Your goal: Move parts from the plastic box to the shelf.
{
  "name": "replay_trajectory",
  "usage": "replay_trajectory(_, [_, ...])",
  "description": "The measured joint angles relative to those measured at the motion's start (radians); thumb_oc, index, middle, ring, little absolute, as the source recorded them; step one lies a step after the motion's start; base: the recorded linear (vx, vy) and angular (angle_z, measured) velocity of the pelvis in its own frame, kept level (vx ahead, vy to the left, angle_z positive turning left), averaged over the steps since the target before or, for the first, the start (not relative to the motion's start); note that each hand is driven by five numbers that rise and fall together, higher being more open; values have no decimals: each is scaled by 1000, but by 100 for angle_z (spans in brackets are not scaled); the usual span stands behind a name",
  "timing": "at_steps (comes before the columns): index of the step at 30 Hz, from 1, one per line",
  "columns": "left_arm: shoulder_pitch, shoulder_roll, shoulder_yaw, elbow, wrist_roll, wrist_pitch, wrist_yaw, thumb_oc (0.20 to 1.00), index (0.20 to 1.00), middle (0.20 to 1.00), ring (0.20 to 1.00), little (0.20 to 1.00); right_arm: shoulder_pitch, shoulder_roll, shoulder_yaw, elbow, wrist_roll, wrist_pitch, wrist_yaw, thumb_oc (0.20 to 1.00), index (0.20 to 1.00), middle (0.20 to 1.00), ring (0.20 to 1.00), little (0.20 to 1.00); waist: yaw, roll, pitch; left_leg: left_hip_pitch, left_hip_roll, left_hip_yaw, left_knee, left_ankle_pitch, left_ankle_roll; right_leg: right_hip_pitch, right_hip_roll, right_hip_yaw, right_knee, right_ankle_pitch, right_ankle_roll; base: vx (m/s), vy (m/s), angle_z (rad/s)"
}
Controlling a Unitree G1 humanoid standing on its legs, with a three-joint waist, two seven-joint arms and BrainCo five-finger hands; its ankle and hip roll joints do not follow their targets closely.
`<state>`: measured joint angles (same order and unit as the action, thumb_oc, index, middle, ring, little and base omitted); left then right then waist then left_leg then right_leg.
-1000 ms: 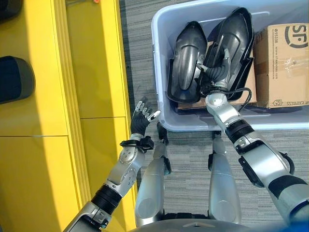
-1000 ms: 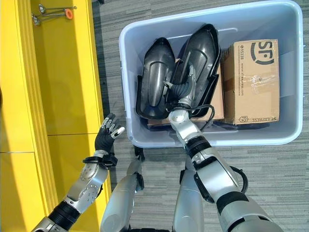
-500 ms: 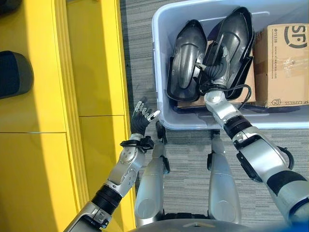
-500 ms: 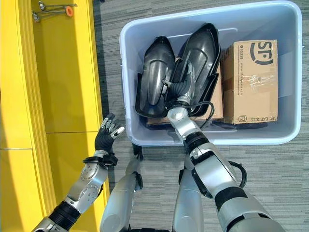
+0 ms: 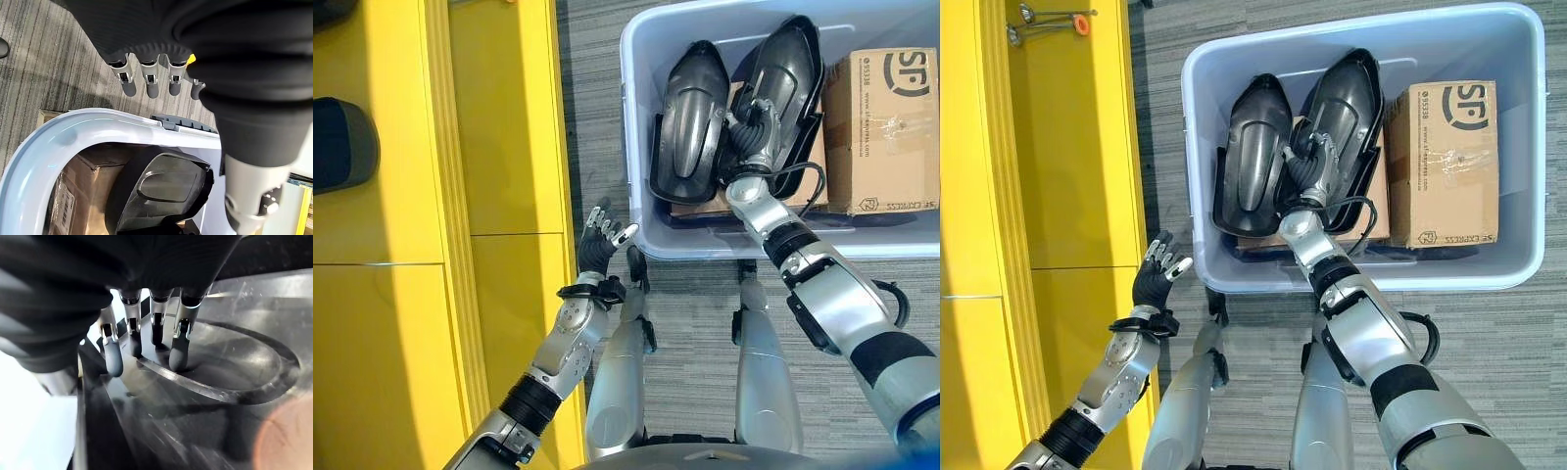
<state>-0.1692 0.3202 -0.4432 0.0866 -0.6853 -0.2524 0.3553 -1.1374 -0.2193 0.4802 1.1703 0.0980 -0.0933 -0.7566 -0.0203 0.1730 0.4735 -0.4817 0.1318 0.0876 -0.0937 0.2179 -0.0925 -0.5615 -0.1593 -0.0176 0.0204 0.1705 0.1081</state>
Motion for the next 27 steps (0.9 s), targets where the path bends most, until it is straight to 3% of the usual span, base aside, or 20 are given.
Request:
replay_trajectory(4, [7, -1, -9, 20, 0, 0, 0, 1000, 1000, 1000, 1000, 1000, 5, -6, -2, 7, -4, 23, 0, 200, 200, 200, 200, 200, 16, 3, -33, -19, 1, -6, 0, 0, 0, -22, -1, -3, 14, -4, -1, 1, 10, 4])
replay_trajectory(15, [3, -2, -29, 20, 0, 1, -2, 1000, 1000, 1000, 1000, 1000, 19, -36, -3, 7, -9, 37, 0, 200, 200, 200, 200, 200, 23, 3, -33, -20, -6, -31, 0, 9, 4, -19, -3, -25, 41, -19, -2, -5, 8, 4])
replay_trajectory(20, [-8, -5, -29, 27, 0, 2, -7, 1000, 1000, 1000, 1000, 1000, 76, -59, -12, 7, -8, 58, 16, 200, 200, 200, 200, 200, 28, 1, -32, 31, -10, -46, 0, 10, 6, 50, -5, -40, 28, -25, 3, -15, -1, 8])
replay_trajectory(24, [-11, -5, -28, 33, 0, 1, -8, 1000, 1000, 1000, 1000, 1000, 106, -64, -25, -7, -5, 67, 27, 200, 200, 200, 200, 200, 28, -5, -34, 51, -10, -50, 0, 5, 7, 81, -8, -50, 17, -28, 5, -9, -13, 5])
replay_trajectory(27, [-15, -1, -27, 51, 0, 2, -9, 1000, 1000, 1000, 1000, 1000, 154, -69, -31, -60, -1, 67, 50, 200, 200, 200, 200, 200, 25, -30, -23, 85, -10, -49, 0, 2, 5, 130, -5, -51, -12, -19, 7, -1, -34, 2])
